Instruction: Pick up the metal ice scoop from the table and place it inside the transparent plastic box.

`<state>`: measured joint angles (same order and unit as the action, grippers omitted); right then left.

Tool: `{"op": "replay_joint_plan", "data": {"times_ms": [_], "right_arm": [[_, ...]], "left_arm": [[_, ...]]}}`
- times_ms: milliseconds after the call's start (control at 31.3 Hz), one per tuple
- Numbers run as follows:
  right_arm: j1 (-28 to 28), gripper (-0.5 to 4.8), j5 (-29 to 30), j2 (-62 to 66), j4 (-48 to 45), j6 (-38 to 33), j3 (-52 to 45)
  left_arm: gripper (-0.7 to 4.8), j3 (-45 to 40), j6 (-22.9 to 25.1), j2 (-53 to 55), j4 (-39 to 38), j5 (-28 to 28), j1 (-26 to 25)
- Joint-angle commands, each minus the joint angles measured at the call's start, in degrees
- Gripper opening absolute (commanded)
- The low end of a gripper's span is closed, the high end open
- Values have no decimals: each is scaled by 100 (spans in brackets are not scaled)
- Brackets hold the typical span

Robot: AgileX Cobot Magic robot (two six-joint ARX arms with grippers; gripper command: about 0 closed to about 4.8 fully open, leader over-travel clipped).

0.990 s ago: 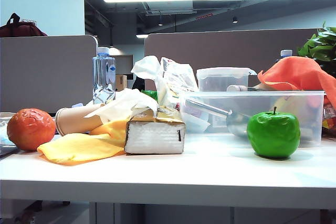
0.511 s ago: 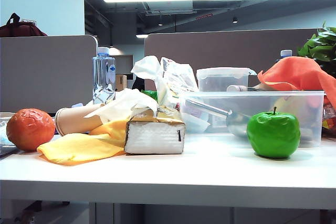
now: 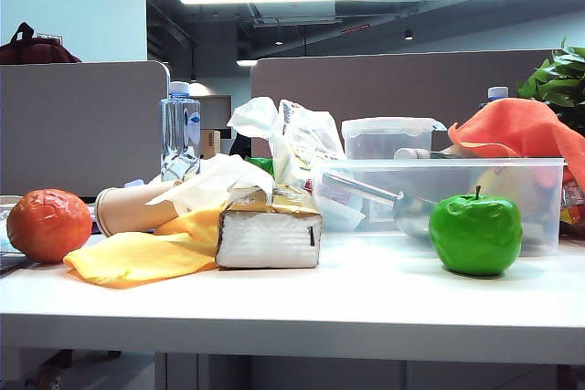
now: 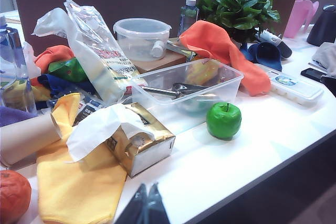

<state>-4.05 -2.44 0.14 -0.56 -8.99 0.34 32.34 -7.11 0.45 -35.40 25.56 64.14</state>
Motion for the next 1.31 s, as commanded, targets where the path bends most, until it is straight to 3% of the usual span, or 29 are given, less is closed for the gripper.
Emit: {"op": "replay_joint_plan", "data": {"times_ms": [32,128,256,383,511,607,703,799,894,1182,1310], "right_arm": [[7,-1,-28,2,-98,2,11],[7,-1,-28,2,-98,2,11],[7,-1,-28,2,-98,2,11],[7,-1,-28,2,-98,2,11],[7,-1,-26,2,-98,2,11],[7,-1,-26,2,-98,2,11],[9,-1,-28,2,-98,2,11],[9,-1,-26,2,-98,2,11],[9,-1,-26,2,-98,2,11],[9,-1,-26,2,-98,2,11],[9,-1,-26,2,-98,2,11]], "left_arm": [[-6,7,2,4,70,-9,0],[-6,-2,2,4,63,-74,-275],[-6,-2,205,7,37,-232,-1259],[-6,-83,811,4,352,-227,-2743],[-6,-695,992,-13,1591,-343,-4461],[-5,-1333,695,-13,2448,-1145,-5499],[-6,-1961,310,-13,2929,-2376,-6304],[-6,-2402,-83,-13,3233,-2999,-6717],[-5,-2649,-214,-13,3296,-3077,-6800],[-6,-3195,-160,-15,3324,-3104,-6791],[-6,-3195,221,-15,3252,-3237,-6791]]}}
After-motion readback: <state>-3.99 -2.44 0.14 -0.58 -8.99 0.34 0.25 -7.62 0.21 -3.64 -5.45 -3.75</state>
